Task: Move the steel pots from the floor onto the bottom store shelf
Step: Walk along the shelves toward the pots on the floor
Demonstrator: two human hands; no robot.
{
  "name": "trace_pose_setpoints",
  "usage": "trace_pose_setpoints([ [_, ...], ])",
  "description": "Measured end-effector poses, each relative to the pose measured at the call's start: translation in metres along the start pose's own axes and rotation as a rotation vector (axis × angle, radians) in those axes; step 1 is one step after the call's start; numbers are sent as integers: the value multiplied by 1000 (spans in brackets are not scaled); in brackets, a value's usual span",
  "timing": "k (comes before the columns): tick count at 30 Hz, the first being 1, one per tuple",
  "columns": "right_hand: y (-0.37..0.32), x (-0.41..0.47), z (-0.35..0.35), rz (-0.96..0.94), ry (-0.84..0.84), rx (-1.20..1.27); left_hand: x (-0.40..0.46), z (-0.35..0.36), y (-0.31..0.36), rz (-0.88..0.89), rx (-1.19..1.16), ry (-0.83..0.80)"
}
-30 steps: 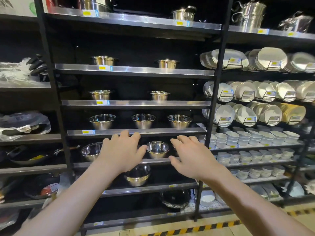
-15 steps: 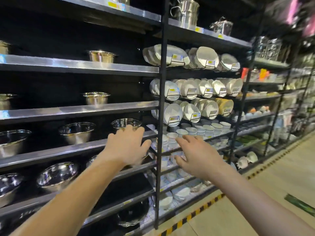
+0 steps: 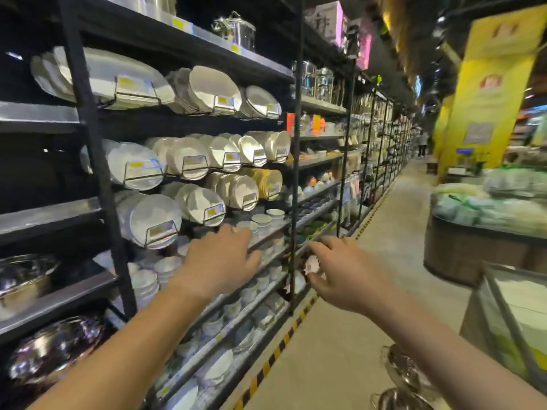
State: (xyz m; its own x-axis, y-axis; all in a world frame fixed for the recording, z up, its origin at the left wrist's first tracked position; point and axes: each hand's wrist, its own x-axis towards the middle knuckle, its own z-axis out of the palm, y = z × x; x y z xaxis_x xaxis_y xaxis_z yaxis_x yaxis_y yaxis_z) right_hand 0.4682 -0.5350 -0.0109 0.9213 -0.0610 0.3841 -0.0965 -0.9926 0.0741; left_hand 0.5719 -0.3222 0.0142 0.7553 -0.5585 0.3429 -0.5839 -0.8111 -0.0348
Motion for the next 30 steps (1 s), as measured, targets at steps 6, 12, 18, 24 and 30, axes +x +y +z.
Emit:
trace_pose_setpoints([
  [6,77,40,42,194,-46,-87,120,63,37,187,-103,-27],
  [12,146,69,67,403,-71,-122,235,117,79,324,-132,-87],
  [18,222,69,93,564,-131,-173,317,167,163,467,-180,-92],
  [24,327,79,122,635,-144,-209,393,211,256,543,-211,-106],
  [30,437,101,163,609,-125,-186,464,259,342,533,-188,-119],
])
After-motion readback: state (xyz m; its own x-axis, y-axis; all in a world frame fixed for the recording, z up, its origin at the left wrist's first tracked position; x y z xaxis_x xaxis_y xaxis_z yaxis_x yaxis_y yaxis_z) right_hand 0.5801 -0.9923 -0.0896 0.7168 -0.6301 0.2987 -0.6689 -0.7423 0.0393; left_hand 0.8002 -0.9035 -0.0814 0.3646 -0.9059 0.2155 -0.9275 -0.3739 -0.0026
